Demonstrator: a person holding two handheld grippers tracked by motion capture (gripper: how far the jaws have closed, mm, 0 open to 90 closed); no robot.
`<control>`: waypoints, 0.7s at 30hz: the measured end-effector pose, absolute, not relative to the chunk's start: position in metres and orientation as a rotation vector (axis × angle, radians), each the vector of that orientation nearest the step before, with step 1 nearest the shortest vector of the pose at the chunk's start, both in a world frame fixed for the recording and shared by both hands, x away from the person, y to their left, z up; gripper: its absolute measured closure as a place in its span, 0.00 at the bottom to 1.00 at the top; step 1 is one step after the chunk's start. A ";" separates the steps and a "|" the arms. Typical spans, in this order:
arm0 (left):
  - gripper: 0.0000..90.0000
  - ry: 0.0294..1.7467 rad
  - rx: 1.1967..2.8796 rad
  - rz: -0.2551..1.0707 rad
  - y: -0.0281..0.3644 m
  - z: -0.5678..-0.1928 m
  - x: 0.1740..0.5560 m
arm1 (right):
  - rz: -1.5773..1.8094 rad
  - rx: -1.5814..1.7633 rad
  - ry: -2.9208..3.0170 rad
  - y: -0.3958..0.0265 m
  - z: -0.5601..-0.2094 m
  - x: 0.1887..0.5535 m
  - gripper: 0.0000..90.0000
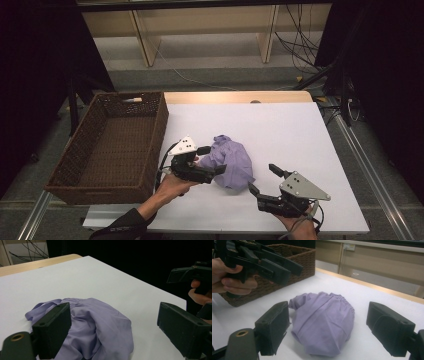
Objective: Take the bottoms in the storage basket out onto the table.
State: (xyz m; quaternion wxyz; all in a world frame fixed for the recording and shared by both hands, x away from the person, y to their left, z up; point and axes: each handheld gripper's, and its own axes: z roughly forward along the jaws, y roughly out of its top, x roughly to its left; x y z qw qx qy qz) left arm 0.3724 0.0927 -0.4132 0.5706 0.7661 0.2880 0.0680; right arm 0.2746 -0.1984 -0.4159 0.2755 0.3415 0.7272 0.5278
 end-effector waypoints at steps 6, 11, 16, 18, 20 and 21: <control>0.11 0.682 1.774 0.183 0.101 -0.411 0.368 | 1.422 0.916 1.954 -0.198 -0.416 0.274 0.21; 0.11 0.681 1.760 0.221 0.110 -0.411 0.364 | 1.428 0.912 1.952 -0.199 -0.415 0.274 0.21; 0.11 0.687 1.745 0.230 0.115 -0.410 0.362 | 1.427 0.914 1.952 -0.198 -0.415 0.274 0.21; 0.11 0.684 1.741 0.233 0.116 -0.409 0.361 | 1.428 0.915 1.952 -0.198 -0.415 0.274 0.21; 0.11 0.684 1.738 0.235 0.117 -0.409 0.360 | 1.429 0.914 1.953 -0.199 -0.415 0.274 0.21; 0.11 0.684 1.739 0.233 0.117 -0.408 0.360 | 1.430 0.917 1.952 -0.198 -0.415 0.274 0.21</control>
